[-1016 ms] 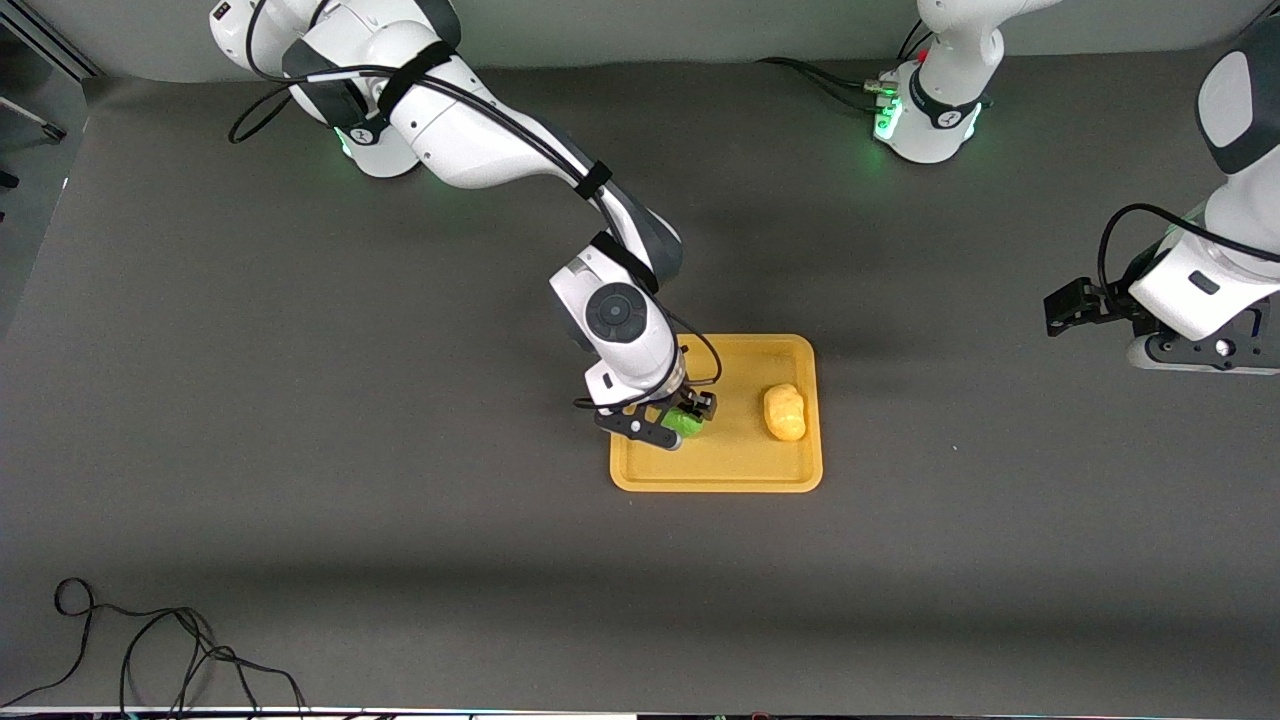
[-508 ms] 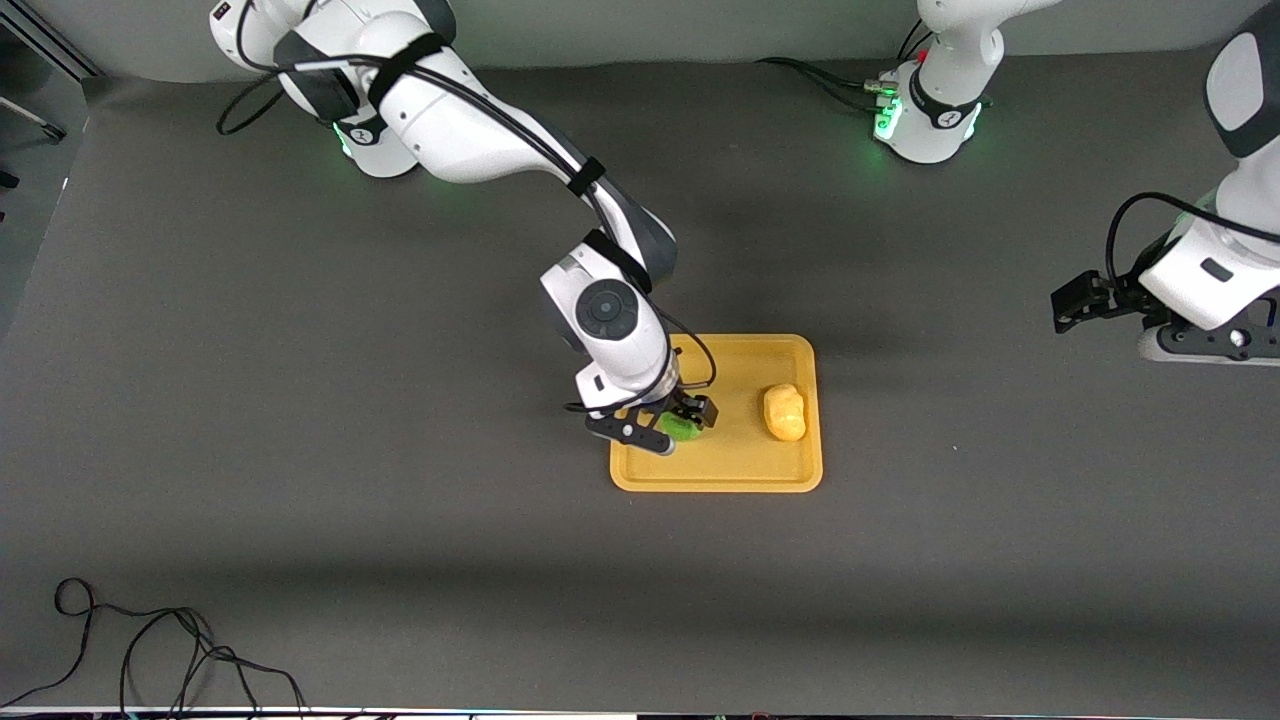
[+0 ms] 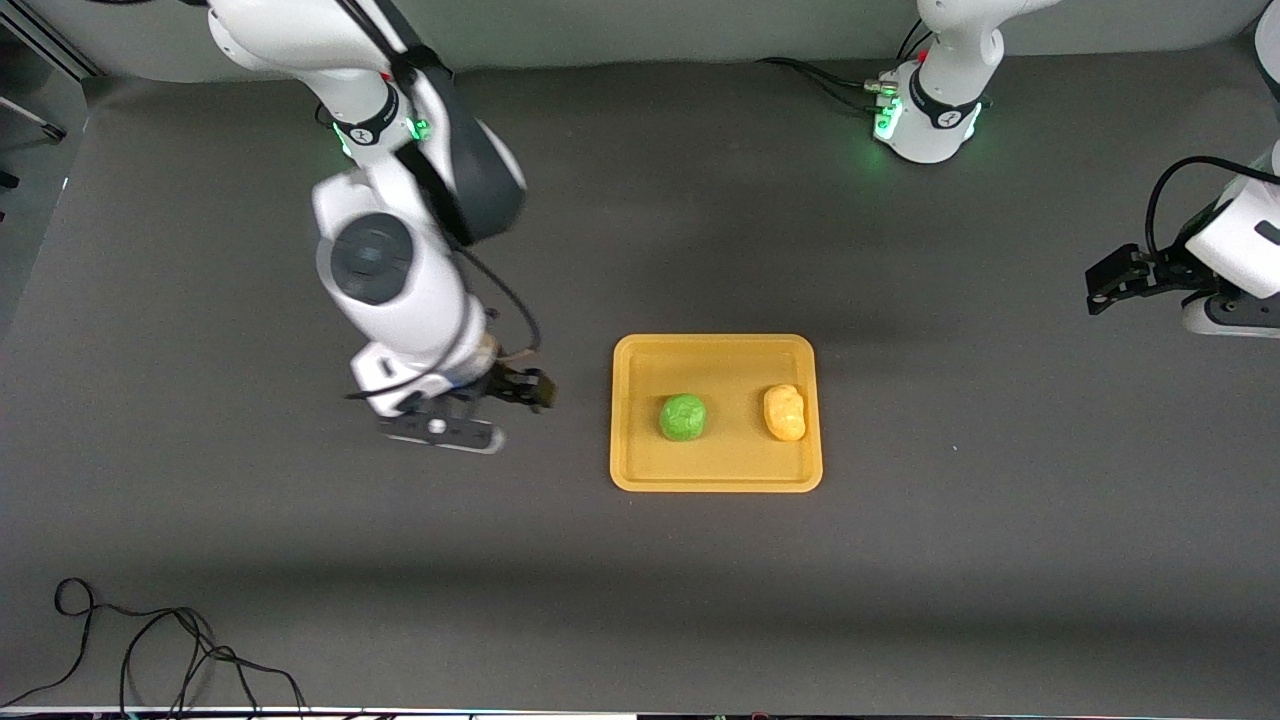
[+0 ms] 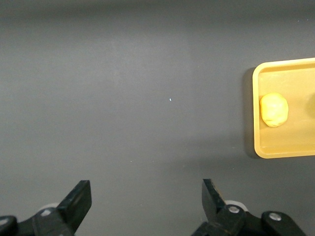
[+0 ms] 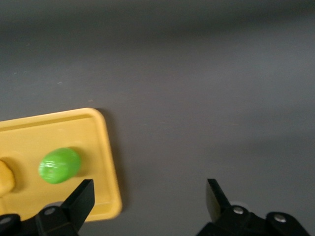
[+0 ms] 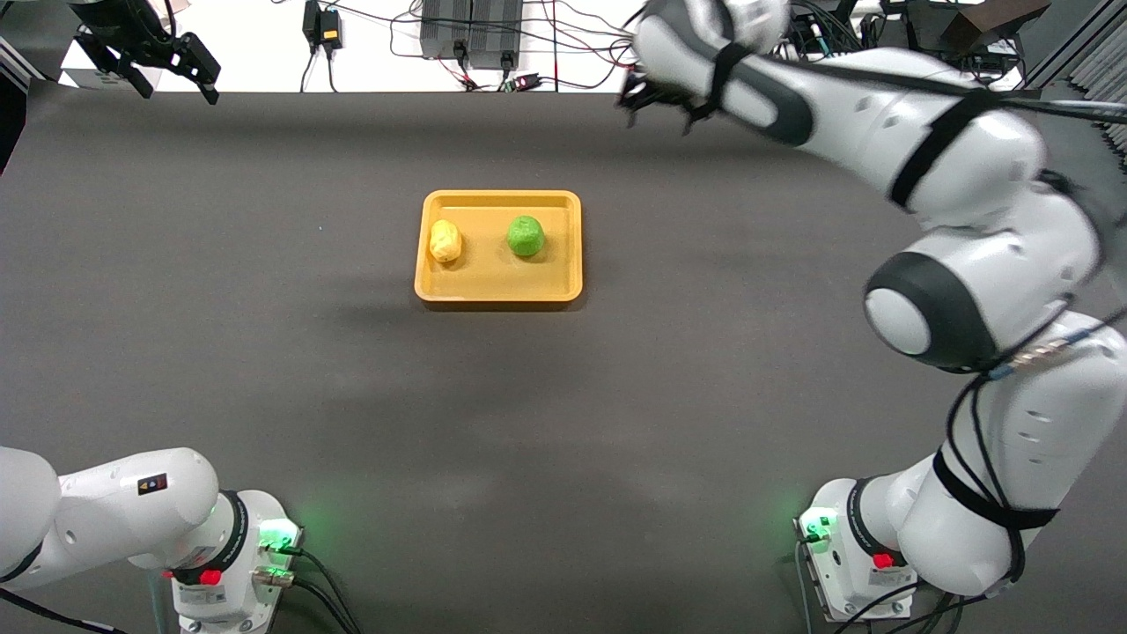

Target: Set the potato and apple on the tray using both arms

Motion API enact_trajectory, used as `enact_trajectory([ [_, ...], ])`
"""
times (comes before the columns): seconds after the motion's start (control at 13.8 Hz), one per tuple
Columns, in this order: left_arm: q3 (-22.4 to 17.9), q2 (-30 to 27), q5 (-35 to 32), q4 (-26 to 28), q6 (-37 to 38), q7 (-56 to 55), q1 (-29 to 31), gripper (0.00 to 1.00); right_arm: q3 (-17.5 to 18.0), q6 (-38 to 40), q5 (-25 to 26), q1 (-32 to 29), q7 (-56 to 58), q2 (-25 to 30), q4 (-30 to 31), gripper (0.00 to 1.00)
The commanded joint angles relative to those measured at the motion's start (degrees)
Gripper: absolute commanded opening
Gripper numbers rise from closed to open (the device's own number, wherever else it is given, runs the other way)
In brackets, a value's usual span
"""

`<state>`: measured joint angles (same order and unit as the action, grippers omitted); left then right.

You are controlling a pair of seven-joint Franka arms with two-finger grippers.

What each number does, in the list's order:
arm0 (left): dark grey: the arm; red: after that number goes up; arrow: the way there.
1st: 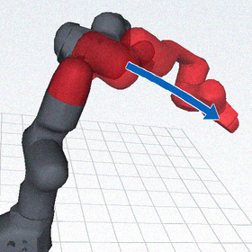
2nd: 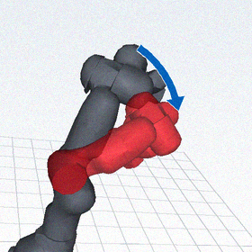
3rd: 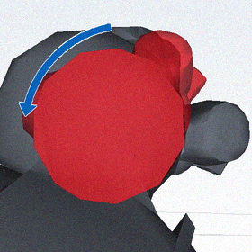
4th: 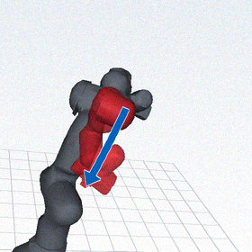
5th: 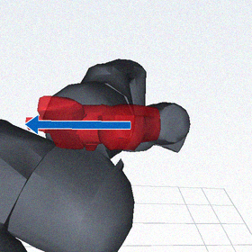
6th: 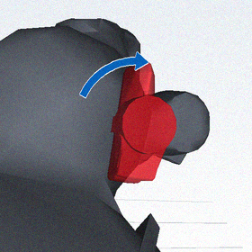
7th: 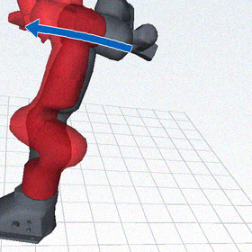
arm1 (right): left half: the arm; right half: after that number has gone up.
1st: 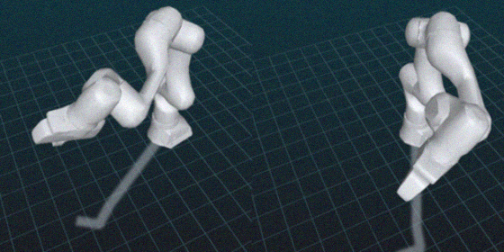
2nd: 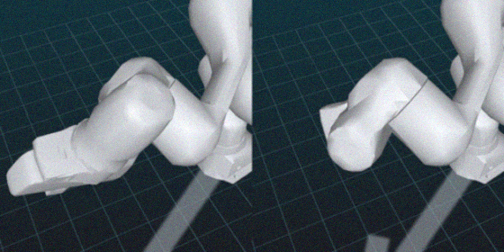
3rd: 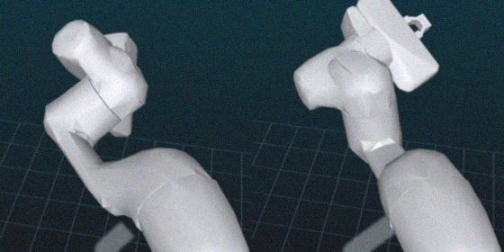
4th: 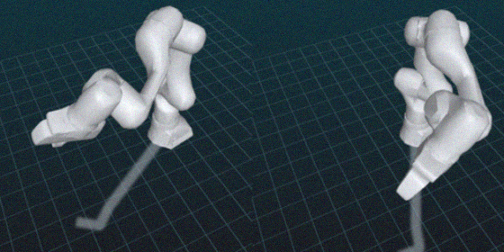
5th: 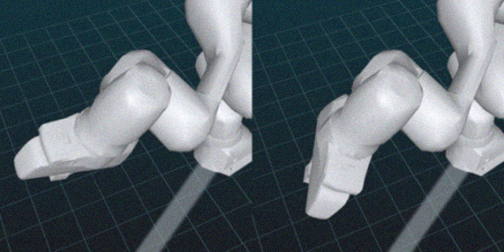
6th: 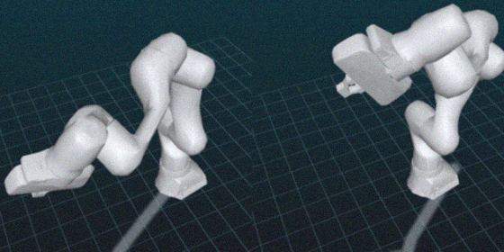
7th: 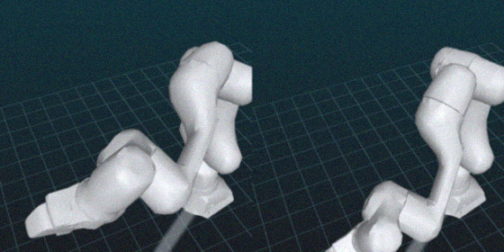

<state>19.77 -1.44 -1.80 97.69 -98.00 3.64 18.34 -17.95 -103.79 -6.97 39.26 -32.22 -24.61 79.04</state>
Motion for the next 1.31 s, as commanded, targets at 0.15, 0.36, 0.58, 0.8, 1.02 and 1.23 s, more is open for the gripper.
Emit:
enact_trajectory([
  [0.15, -2.6, 0.6, 0.1, -3.7, 4.9, 4.7, -0.2, 1.0, -10.7, 5.5, 0.5, 1.0, 16.3, 10.8, 7.4, 1.0],
  [0.36, -3.2, 0.6, 0.0, -4.3, 6.0, 4.9, -0.1, 1.0, -13.6, 10.0, 0.5, 1.4, 14.3, 13.3, 7.4, 1.0],
  [0.58, -3.3, 0.6, -0.6, -5.1, 8.0, 4.9, -0.1, 1.0, -14.0, 11.2, 1.2, 1.2, 11.4, 15.5, 7.5, 1.0],
  [0.8, -3.2, 0.4, -0.6, -5.1, 8.4, 4.4, -0.2, 1.0, 2.2, 10.2, 6.3, -14.1, 11.1, 21.8, 12.9, 1.0],
  [1.02, -3.3, 0.3, -0.6, -5.1, 8.4, 4.7, -0.2, 1.0, 15.3, 10.2, 8.0, -27.2, 10.2, 24.6, 15.0, 1.0],
  [1.23, -3.2, 0.3, -0.6, -5.1, 8.4, 4.7, -0.2, 1.0, 26.1, 9.7, 7.4, -39.0, 10.1, 28.2, 18.8, 1.0],
])
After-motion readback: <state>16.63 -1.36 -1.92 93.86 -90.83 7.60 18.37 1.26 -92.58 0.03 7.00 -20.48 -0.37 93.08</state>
